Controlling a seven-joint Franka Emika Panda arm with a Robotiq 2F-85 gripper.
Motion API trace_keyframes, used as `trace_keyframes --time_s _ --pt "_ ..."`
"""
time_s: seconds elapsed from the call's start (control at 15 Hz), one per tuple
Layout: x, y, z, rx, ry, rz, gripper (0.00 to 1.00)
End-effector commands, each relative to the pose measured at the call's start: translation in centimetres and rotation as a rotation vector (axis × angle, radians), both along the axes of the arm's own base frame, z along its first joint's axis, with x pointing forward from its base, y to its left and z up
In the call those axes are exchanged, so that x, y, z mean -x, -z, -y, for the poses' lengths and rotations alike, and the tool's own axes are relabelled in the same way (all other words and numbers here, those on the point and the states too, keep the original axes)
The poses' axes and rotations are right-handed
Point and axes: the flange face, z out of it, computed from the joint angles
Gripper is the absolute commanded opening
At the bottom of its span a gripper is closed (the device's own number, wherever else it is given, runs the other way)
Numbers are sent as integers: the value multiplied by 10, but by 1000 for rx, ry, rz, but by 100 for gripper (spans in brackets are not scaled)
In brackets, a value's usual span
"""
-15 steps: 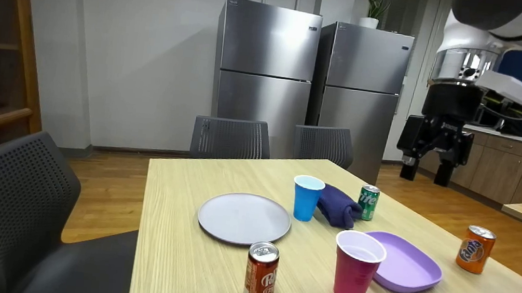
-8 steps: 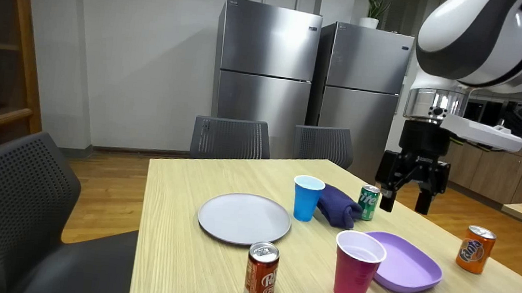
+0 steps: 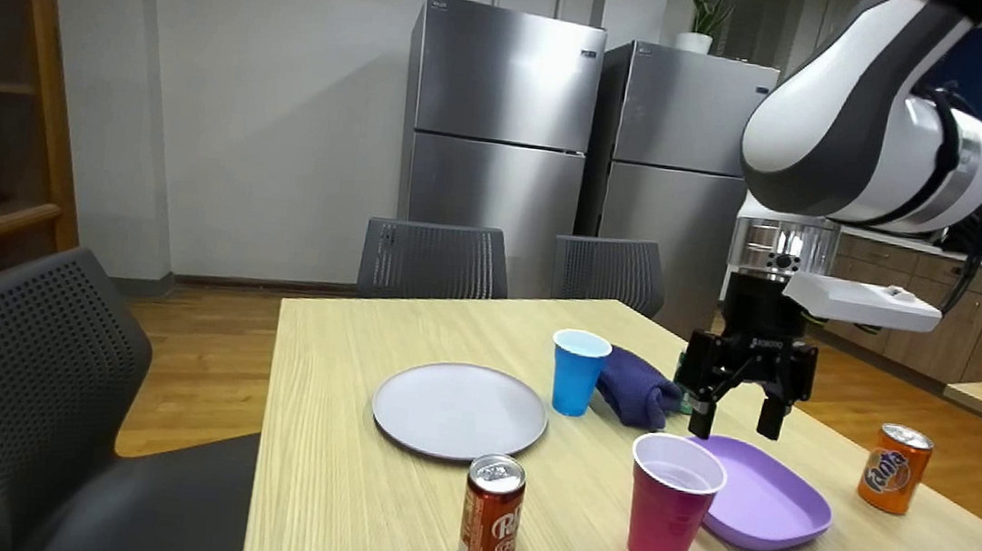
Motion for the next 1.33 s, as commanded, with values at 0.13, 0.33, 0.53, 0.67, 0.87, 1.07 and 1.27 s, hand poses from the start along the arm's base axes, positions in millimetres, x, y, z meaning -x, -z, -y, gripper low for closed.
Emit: trace_keyframes --time_s 0.13,0.33,0.53,0.67,0.87,1.07,1.27 --pt "-15 26 -11 38 25 -12 100" --pt "-17 38 -14 58 23 -24 100" --pt "-20 49 -16 76 21 -40 100" --pt "-21 55 -18 83 17 -49 100" --pt "-23 58 -21 82 10 -61 100" --pt "-24 60 -22 83 3 -61 75" --pt "-24 59 -22 83 1 -60 56"
